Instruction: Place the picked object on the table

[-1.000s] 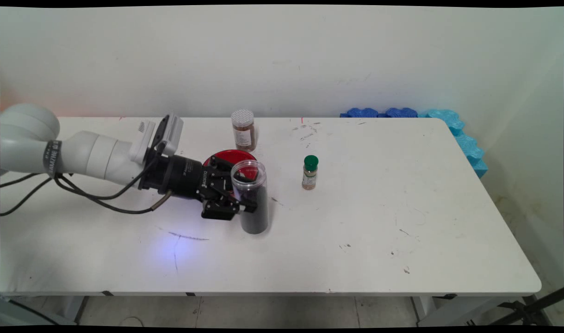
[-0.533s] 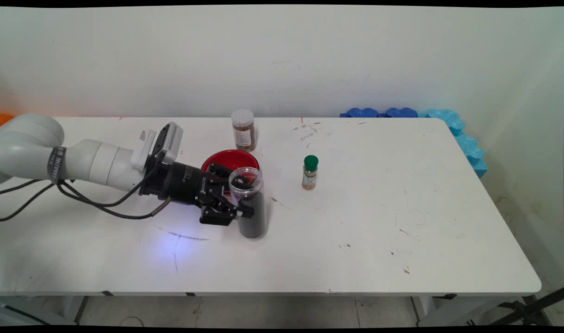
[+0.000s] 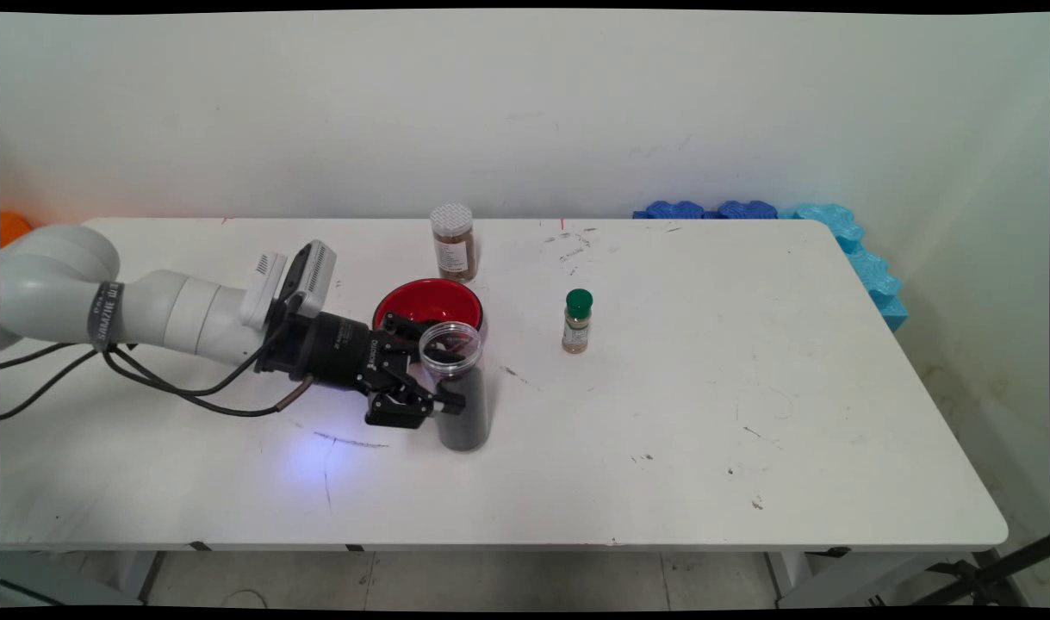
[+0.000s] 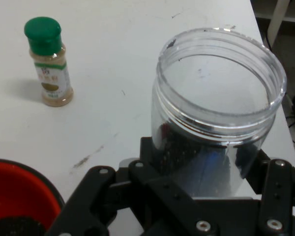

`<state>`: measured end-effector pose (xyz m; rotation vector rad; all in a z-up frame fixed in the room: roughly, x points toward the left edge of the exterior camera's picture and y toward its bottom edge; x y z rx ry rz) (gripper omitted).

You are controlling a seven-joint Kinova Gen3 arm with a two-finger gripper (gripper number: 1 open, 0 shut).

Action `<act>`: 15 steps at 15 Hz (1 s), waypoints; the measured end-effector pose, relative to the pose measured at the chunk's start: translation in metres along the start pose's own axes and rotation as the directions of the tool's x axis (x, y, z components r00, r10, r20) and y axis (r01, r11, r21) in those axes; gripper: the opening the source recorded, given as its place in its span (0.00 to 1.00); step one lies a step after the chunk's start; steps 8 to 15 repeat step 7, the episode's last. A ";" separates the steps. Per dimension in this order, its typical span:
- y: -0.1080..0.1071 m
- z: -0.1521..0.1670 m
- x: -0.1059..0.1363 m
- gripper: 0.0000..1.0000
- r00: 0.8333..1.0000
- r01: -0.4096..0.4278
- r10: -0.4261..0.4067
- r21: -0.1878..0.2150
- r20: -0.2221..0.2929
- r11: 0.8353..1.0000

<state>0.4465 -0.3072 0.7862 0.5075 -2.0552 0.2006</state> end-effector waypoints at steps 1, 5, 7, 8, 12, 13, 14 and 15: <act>0.000 0.000 -0.001 0.00 1.000 0.001 -0.001 0.000 0.000 1.000; -0.002 -0.001 -0.005 1.00 1.000 0.008 -0.008 0.001 0.002 1.000; -0.002 -0.002 -0.007 1.00 1.000 0.010 -0.010 0.000 0.003 1.000; -0.002 -0.002 -0.007 1.00 1.000 0.010 -0.010 0.000 0.003 1.000; -0.002 -0.002 -0.007 1.00 1.000 0.010 -0.010 0.000 0.003 1.000; -0.002 -0.002 -0.007 1.00 1.000 0.010 -0.010 0.000 0.003 1.000; -0.002 -0.002 -0.007 1.00 1.000 0.010 -0.010 0.000 0.003 1.000; -0.002 -0.002 -0.007 1.00 1.000 0.010 -0.010 0.000 0.003 1.000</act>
